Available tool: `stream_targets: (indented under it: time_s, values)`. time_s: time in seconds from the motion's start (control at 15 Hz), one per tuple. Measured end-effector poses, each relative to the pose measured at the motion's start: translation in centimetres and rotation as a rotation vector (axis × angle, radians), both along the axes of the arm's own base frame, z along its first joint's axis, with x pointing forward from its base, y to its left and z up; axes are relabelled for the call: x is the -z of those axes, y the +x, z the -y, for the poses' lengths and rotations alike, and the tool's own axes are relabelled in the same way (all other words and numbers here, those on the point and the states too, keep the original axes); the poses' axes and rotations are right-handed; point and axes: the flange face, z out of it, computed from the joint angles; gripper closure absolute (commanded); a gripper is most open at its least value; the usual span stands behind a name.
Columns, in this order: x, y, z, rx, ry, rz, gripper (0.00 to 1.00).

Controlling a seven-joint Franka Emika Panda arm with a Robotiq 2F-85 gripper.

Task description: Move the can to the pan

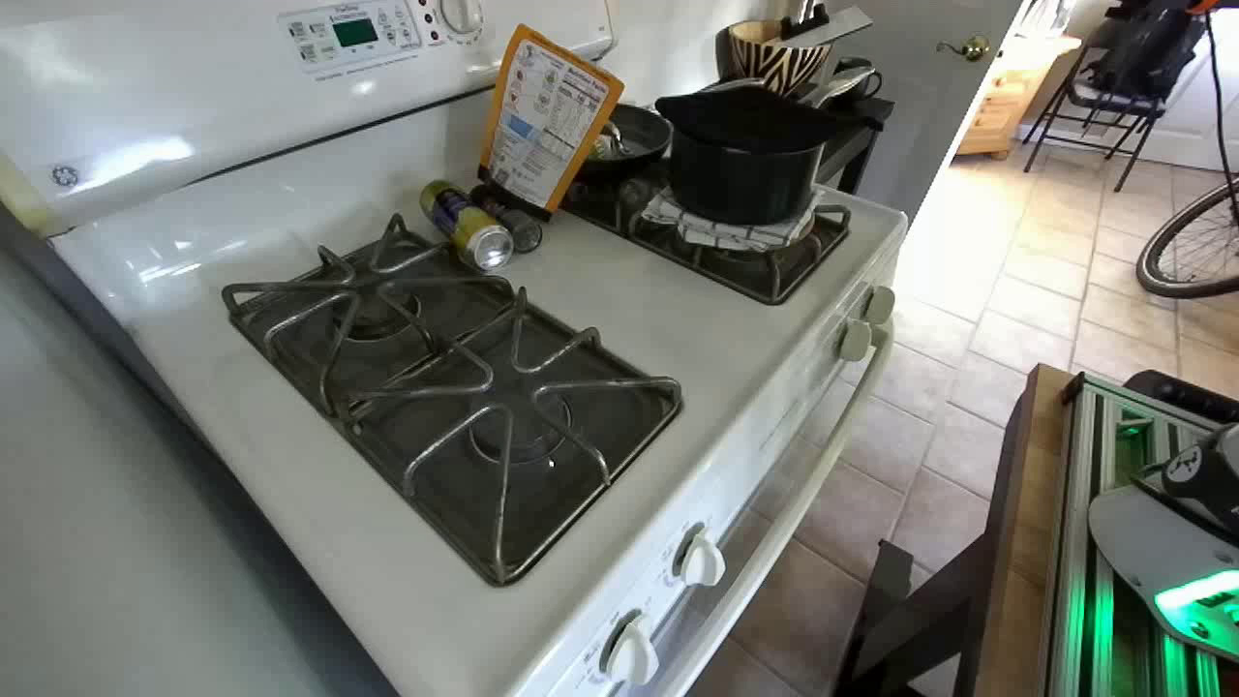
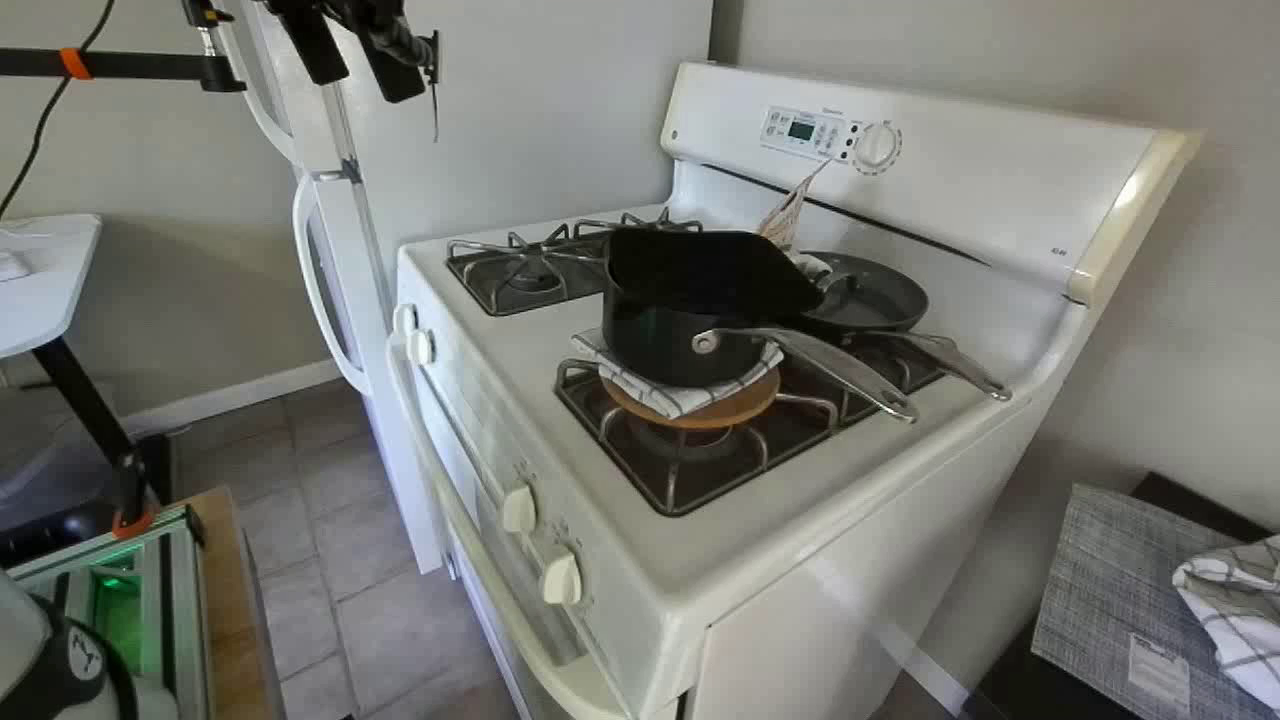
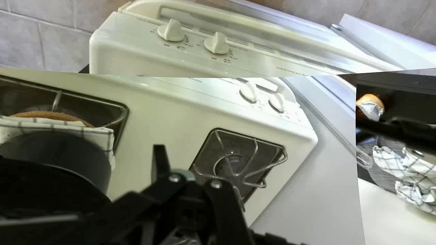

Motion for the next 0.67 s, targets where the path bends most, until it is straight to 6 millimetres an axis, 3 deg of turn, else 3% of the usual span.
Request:
stream_targets:
  time_s: [0.67]
  values:
    - [-0.07,0.09,-0.06,0.007,0.010,0.007,0.00]
